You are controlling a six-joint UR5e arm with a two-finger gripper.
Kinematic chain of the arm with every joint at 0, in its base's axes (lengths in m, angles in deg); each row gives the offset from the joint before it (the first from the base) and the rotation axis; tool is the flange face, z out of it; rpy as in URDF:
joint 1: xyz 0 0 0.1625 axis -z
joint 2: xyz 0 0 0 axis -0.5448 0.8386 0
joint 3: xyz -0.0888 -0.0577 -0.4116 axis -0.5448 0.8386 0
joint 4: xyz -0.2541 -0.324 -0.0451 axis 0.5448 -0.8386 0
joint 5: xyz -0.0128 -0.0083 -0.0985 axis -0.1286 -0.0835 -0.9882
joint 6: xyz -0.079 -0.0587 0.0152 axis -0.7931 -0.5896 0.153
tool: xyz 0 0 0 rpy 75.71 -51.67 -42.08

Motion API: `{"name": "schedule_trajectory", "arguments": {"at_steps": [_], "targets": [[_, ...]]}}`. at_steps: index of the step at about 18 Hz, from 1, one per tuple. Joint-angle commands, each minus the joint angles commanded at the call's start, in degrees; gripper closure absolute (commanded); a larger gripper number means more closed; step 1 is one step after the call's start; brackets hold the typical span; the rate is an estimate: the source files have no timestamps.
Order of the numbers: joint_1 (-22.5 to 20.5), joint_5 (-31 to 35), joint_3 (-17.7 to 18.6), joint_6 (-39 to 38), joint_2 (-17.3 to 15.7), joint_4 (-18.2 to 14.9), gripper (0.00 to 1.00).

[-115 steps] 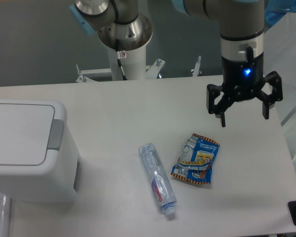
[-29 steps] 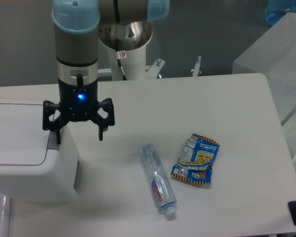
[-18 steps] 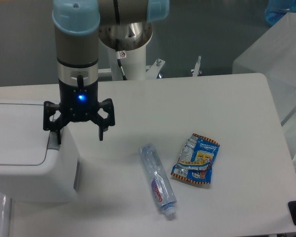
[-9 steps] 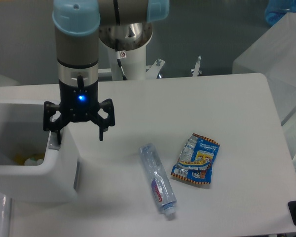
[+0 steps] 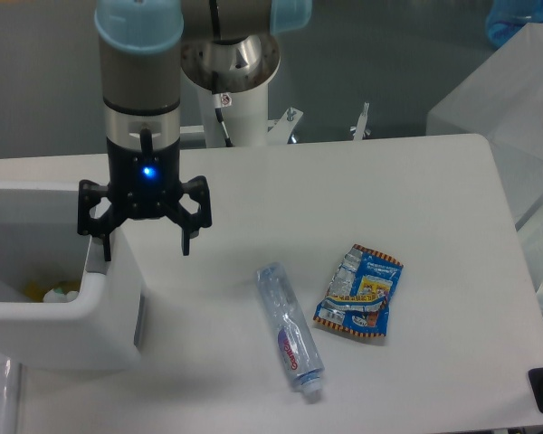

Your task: Open the trash can

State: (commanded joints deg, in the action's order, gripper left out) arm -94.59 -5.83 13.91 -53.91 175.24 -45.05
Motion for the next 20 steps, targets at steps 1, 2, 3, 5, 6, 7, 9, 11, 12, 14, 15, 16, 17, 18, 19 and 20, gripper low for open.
{"name": "schedule_trajectory", "arguments": {"at_steps": [1,2,3,5,6,7,9,11,12,14,15,16,17,18,19,20], "targets": [[-1.9,1.3,-0.3,2.1,-0.3,-0.1,0.0],[-4.0,2.3,-0.4,4.3,-0.5,-0.3,0.0],[-6.0,2.6,-0.4,6.6,-0.5,-0.1,0.0],[-9.7,3.1,-0.4,11.6,-0.4,0.3,0.0],[-11.1,4.2,-0.4,13.7,-0.4,0.3,0.0],[-12.3,5.9,-0.4,15.5,-0.4,0.1,0.0],[-15.0,8.1,-0.8,17.4,-0.3,0.0,0.0],[-16.0,8.6,-0.8,19.9,0.1,0.2,0.0],[-16.9,8.7,-0.6,22.3,0.1,0.0,0.0],[-18.1,8.8,-0.5,27.5,0.1,-0.4,0.0],[-18.7,8.9,-0.2,29.7,0.2,-0.4,0.0],[-19.8,8.8,0.1,31.4,0.3,-0.4,0.0],[-20.4,8.8,0.2,32.4,0.2,-0.5,0.0],[-20.8,8.8,0.1,32.6,0.1,-0.4,0.0],[-21.0,8.7,0.1,32.6,0.1,-0.4,0.0],[-21.0,8.8,0.2,32.6,0.1,-0.4,0.0]]}}
